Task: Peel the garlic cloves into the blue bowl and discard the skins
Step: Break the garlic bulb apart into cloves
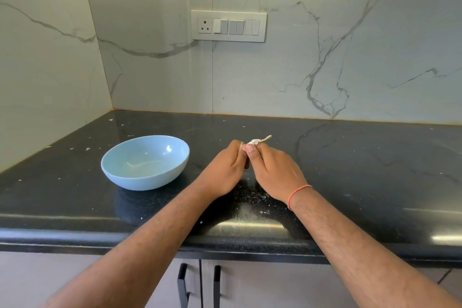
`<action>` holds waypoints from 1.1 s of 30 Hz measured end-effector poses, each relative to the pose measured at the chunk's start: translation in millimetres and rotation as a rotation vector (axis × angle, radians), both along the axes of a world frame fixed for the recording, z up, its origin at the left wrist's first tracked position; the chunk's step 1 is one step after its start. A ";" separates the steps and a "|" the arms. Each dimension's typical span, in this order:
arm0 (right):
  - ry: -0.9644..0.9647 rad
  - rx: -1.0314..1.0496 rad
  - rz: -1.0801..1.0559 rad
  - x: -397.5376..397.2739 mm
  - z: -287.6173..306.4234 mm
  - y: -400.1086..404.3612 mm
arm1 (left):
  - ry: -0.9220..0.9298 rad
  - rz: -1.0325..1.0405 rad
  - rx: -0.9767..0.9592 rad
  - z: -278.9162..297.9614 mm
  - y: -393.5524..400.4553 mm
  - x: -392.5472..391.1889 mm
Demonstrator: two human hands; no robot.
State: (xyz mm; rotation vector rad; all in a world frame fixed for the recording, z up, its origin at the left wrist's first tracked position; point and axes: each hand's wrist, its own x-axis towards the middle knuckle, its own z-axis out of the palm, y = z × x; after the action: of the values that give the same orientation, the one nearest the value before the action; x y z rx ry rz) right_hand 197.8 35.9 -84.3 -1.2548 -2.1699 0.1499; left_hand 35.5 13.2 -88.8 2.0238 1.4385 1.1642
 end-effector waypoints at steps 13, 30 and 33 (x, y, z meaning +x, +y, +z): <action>0.043 -0.003 -0.002 -5.8 3.2 -2.1 | 0.001 0.027 -0.012 -1.3 -3.9 5.3; 0.026 0.006 -0.018 -9.8 -1.7 7.8 | -0.086 0.093 -0.069 3.6 -5.0 1.0; 0.107 -0.030 -0.049 -5.0 -1.0 9.5 | -0.069 0.105 -0.064 5.9 -5.4 -0.5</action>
State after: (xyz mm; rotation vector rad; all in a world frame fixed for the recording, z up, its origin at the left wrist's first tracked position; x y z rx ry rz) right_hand 192.8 45.4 -85.3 -1.2858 -2.0507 0.2248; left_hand 35.0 7.8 -82.9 1.8671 1.5441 1.2025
